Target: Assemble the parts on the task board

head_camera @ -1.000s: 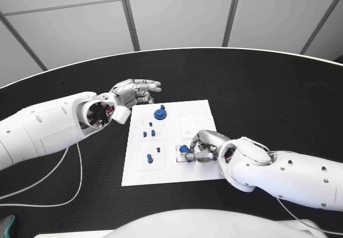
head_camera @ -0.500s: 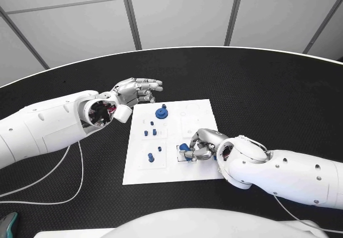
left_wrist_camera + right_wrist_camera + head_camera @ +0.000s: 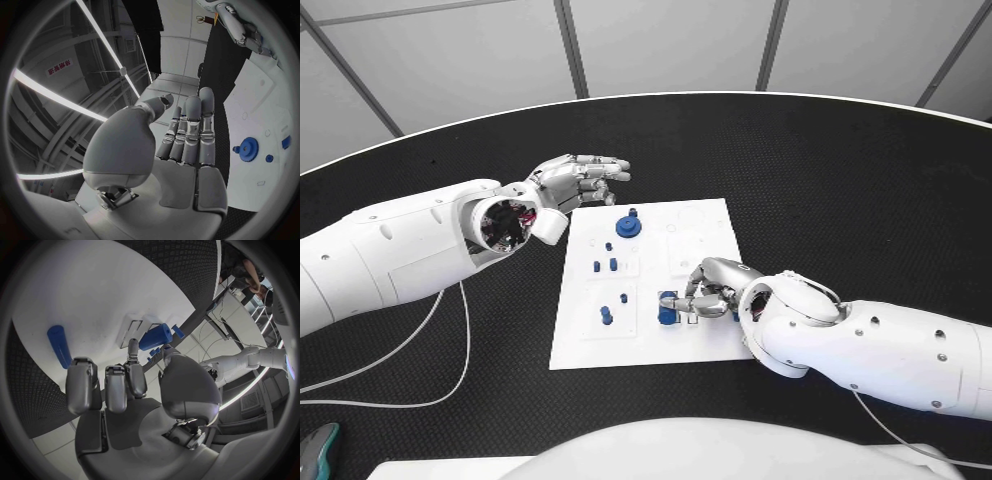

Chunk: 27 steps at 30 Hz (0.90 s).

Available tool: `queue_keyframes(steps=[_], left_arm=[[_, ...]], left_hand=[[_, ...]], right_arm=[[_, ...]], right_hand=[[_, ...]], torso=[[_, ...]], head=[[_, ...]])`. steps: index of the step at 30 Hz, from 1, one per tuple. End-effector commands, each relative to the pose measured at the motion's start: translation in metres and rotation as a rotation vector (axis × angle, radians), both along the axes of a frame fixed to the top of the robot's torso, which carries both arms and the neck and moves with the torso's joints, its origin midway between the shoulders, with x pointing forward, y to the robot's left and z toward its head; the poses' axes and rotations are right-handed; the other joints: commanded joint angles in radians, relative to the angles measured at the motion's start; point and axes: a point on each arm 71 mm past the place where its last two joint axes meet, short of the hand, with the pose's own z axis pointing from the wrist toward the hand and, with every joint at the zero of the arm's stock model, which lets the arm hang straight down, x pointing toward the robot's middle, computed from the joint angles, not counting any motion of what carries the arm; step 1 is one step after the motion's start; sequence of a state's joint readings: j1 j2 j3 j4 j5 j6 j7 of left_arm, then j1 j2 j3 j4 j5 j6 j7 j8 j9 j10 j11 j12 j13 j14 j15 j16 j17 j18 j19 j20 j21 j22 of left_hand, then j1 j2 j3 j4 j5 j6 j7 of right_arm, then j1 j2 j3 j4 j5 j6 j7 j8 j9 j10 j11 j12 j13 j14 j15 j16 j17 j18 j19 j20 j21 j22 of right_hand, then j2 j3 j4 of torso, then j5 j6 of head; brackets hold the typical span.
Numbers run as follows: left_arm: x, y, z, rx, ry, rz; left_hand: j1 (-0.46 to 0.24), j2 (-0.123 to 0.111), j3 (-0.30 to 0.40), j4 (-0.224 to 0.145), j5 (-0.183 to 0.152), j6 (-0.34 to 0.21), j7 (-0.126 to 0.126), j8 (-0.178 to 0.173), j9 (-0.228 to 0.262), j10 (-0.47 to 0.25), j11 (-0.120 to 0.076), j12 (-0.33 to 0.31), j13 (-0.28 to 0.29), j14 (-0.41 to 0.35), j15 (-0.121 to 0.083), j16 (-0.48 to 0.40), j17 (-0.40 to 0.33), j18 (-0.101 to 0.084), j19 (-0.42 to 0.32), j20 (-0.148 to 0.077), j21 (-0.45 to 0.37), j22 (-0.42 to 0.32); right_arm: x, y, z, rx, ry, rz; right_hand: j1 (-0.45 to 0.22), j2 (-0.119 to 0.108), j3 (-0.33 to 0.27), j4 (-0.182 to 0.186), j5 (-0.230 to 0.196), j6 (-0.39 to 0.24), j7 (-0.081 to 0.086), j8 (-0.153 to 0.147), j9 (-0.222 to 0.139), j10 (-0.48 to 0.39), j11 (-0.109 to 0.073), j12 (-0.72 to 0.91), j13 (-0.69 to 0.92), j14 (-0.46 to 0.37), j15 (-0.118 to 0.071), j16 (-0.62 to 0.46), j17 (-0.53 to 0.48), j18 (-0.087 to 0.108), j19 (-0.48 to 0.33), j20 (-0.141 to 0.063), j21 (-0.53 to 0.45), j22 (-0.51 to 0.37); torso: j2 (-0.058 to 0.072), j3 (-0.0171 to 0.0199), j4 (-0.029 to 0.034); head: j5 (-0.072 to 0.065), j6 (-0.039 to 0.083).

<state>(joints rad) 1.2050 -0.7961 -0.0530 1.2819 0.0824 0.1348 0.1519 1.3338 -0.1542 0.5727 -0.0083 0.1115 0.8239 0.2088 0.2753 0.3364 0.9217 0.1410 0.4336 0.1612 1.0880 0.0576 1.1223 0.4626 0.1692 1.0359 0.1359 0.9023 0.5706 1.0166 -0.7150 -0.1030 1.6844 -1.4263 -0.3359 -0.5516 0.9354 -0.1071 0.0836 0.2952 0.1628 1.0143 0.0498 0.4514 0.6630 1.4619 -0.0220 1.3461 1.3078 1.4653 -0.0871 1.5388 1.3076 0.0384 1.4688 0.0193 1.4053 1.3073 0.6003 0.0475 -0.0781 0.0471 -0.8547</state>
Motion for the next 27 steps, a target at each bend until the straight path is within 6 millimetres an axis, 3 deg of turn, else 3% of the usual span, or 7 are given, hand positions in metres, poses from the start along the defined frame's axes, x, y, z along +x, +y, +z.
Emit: queue_keyframes(steps=[1,9,10,12,15,20,27], left_arm=[[0.000,0.000,0.000,0.000,0.000,-0.001],[0.000,0.001,0.000,0.000,0.000,0.000],[0.000,0.001,0.000,0.000,0.000,0.000],[-0.001,0.001,0.000,0.000,0.000,0.000],[-0.001,0.002,0.000,0.000,0.000,0.001],[-0.001,0.002,0.000,0.000,0.000,0.001],[0.000,0.001,0.000,0.000,0.001,-0.001]], left_hand=[[0.001,0.002,-0.002,0.001,-0.004,-0.005,0.005,0.003,0.001,-0.005,0.000,0.003,0.002,-0.008,0.000,0.003,-0.001,0.016,0.000,0.007,-0.004,-0.001],[0.001,0.002,-0.002,0.001,-0.004,-0.005,0.005,0.003,0.001,-0.005,0.000,0.003,0.002,-0.008,0.000,0.003,-0.001,0.016,0.000,0.007,-0.004,-0.001],[0.001,0.002,-0.002,0.001,-0.004,-0.005,0.005,0.003,0.001,-0.005,0.000,0.003,0.002,-0.008,0.000,0.003,-0.001,0.016,0.000,0.007,-0.004,-0.001],[0.001,0.002,-0.002,0.001,-0.004,-0.005,0.005,0.003,0.001,-0.005,0.000,0.003,0.002,-0.008,0.000,0.003,-0.001,0.016,0.000,0.007,-0.004,-0.001],[0.001,0.002,-0.002,0.001,-0.004,-0.005,0.005,0.003,0.001,-0.005,0.000,0.003,0.002,-0.008,0.000,0.003,-0.001,0.016,0.000,0.007,-0.004,-0.001],[0.001,0.002,-0.002,0.001,-0.004,-0.005,0.005,0.003,0.001,-0.005,0.000,0.003,0.002,-0.008,0.000,0.003,-0.001,0.016,0.000,0.007,-0.004,-0.001],[0.002,0.002,-0.002,0.002,-0.004,-0.005,0.005,0.003,0.001,-0.006,0.000,0.004,0.002,-0.009,0.000,0.004,-0.002,0.016,0.000,0.007,-0.004,-0.001]], right_arm=[[0.000,-0.001,0.000,0.000,-0.001,-0.003],[-0.006,-0.001,0.006,0.036,-0.021,0.006],[-0.007,-0.001,0.007,0.042,-0.024,0.010],[-0.010,-0.001,0.010,0.052,-0.028,0.022],[-0.016,-0.002,0.013,0.060,-0.028,0.041],[-0.020,-0.002,0.014,0.055,-0.017,0.063],[-0.019,0.002,0.012,0.038,-0.002,0.070]], right_hand=[[-0.007,0.005,-0.017,0.000,-0.011,-0.012,0.003,0.005,0.001,-0.014,0.001,-0.018,0.080,0.090,0.001,-0.006,0.191,-0.006,0.074,-0.003,-0.013,0.219],[-0.015,0.020,-0.065,0.000,-0.032,-0.018,0.005,0.010,0.003,-0.020,0.004,-0.031,0.074,0.089,0.004,-0.009,0.188,-0.005,0.073,0.001,-0.018,0.218],[0.006,0.035,-0.065,-0.003,0.008,-0.015,0.003,0.015,0.004,-0.014,0.002,-0.021,0.082,0.090,0.003,-0.007,0.193,-0.007,0.075,0.000,-0.006,0.221],[0.041,0.042,-0.070,-0.003,0.052,-0.015,0.001,0.020,0.005,-0.009,0.001,-0.015,0.087,0.091,0.001,-0.004,0.198,-0.008,0.076,-0.001,0.000,0.222],[0.116,0.044,-0.065,-0.007,0.091,-0.014,-0.002,0.025,0.004,0.001,-0.002,0.002,0.101,0.093,-0.001,0.001,0.208,-0.011,0.080,-0.003,0.017,0.227],[0.210,0.038,-0.049,-0.008,0.070,-0.013,-0.005,0.028,-0.001,0.010,-0.005,0.016,0.114,0.094,-0.003,0.003,0.212,-0.013,0.081,-0.005,0.026,0.229],[0.238,0.041,-0.040,-0.007,0.067,-0.010,-0.006,0.029,-0.004,0.012,-0.006,0.019,0.117,0.095,-0.004,0.004,0.213,-0.013,0.082,-0.005,0.029,0.230]], torso=[[0.001,0.0004,0.0003],[-0.001,0.0016,-0.0003],[-0.001,0.0019,-0.0004],[-0.001,0.0018,-0.0008],[-0.001,0.0021,-0.0014],[-0.002,0.0009,-0.0016],[-0.001,0.0001,-0.0001]], head=[[0.000,-0.001],[0.001,-0.002],[0.001,-0.002],[0.002,-0.002],[0.003,-0.002],[0.004,-0.002],[0.003,-0.001]])
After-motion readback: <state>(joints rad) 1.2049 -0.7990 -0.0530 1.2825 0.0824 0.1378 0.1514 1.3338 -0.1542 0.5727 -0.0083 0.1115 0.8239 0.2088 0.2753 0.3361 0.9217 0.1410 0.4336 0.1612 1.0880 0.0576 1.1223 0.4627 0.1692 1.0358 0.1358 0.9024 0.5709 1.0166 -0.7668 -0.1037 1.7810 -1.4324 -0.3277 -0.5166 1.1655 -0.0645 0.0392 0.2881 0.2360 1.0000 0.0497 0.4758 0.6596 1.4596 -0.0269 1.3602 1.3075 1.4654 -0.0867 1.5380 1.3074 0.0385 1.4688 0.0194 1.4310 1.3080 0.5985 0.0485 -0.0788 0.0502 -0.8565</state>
